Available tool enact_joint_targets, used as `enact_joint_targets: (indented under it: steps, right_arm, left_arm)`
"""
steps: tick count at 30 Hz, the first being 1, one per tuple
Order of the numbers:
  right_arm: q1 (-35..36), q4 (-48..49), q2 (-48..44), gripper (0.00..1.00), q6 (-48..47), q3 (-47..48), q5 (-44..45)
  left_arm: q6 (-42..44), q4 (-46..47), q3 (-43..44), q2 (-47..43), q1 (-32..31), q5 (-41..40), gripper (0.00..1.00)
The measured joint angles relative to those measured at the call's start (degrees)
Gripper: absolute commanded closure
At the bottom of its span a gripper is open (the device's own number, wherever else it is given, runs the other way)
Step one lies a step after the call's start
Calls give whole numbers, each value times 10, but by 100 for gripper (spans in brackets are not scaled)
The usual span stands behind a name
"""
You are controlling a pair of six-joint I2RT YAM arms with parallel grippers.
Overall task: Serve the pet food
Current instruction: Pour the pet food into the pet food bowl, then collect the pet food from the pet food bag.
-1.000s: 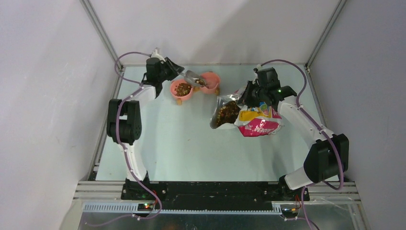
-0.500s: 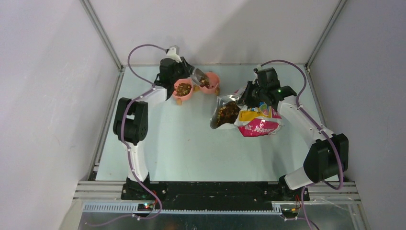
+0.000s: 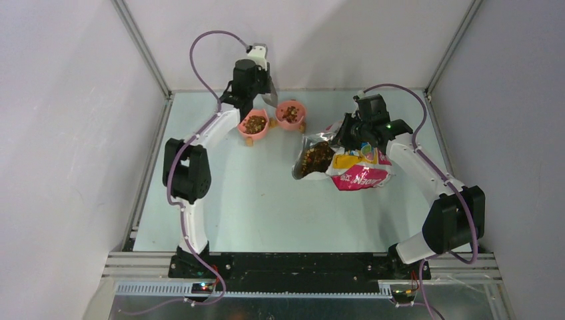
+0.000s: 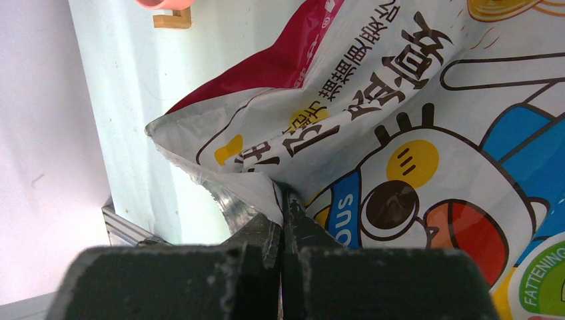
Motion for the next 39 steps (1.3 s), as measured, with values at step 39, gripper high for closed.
enact_joint_targets:
  steps: [39]
  right_arm:
    - [87,-25,8,100,-39,36,125]
  left_arm:
    - [-338,-37,-442,-437,56,421,100]
